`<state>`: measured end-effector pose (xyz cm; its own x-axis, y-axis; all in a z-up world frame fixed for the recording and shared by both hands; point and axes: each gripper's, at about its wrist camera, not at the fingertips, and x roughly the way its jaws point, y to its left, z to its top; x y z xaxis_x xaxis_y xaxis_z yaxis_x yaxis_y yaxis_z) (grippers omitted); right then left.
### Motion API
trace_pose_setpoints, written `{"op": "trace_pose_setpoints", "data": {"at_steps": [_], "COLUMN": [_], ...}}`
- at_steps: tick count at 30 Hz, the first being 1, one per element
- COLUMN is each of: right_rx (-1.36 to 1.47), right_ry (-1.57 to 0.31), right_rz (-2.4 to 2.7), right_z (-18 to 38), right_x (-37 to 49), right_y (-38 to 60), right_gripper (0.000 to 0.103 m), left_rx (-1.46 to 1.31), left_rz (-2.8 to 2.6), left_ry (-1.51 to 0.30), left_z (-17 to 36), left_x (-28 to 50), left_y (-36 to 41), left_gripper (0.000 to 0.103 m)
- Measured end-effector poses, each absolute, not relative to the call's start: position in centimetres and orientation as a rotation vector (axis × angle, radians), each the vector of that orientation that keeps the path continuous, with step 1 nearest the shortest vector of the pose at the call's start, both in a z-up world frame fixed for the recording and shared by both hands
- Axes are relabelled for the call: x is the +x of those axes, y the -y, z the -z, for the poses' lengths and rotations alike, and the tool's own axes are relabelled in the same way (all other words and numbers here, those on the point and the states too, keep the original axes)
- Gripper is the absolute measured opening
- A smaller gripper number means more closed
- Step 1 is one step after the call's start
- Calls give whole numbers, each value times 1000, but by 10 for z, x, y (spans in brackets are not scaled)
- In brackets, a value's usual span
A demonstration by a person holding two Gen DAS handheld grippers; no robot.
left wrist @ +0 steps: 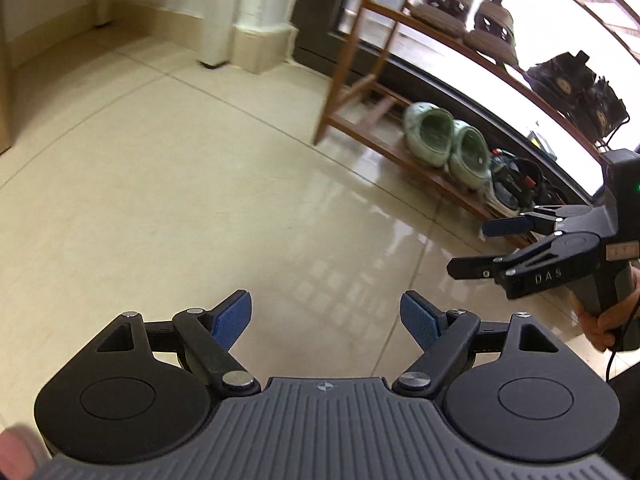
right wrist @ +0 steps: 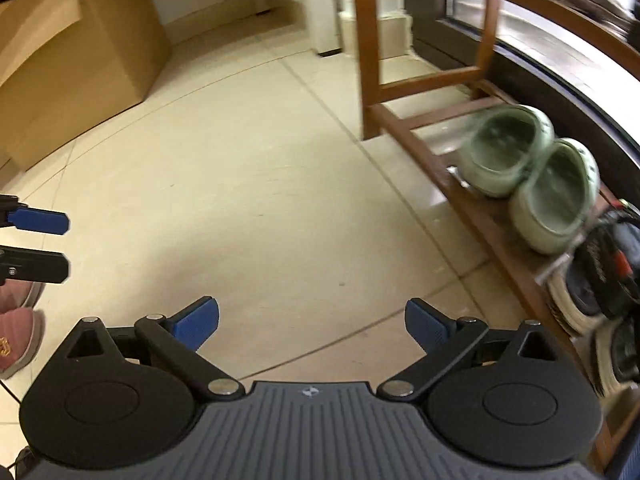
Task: Organize scattered shoes
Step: 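Move both tools away from the rack toward the pink fur-lined boots, then lower the left tool onto the pink fur-lined boots and grasp them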
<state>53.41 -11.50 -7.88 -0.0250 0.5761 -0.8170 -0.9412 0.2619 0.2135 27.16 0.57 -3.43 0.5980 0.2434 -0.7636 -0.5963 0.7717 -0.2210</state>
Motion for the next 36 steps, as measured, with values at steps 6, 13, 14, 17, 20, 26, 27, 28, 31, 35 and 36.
{"op": "trace_pose_setpoints", "data": {"at_steps": [6,13,14,17,20,26,27,28,31,35,36], "right_rx": [-503,-531,-538,-548,-552,-565,-567,-569,-574,-575,-576], "right_ry": [-981,-1011,-1012,-1015,-1020,-1032,-1033,-1032,-1035,-1044,-1045], "right_rz": [-1332,-1357,-1359,-1364,-1368,-1380,-1383,-1384,-1386,-1381,-1379], "right_z": [74,76,76,76,78,81,81,81,82,82,82], "right_x": [519,505,502,497,494,483,482,481,477,476,476], "right_y": [99,88,86,83,80,75,74,74,73,72,72], "right_gripper": [101,101,101,101,101,101,101,101,101,101,101], "left_rx": [-515,-487,-476,-455,-477,-473,-472,-471,-452,-388,-381], "left_rz": [-598,-686,-701,-745,-805,-907,-913,-919,-915,-894,-882], "left_ry": [-803,-831,-836,-862,-888,-970,-981,-992,-1031,-1100,-1114], "left_z": [27,20,19,19,19,25,27,28,37,55,59], "left_x": [209,135,123,91,56,4,-2,-9,-32,-49,-53], "left_y": [-9,-3,-1,5,9,13,14,14,15,11,9], "left_gripper": [83,83,83,83,83,83,83,83,83,83,83]}}
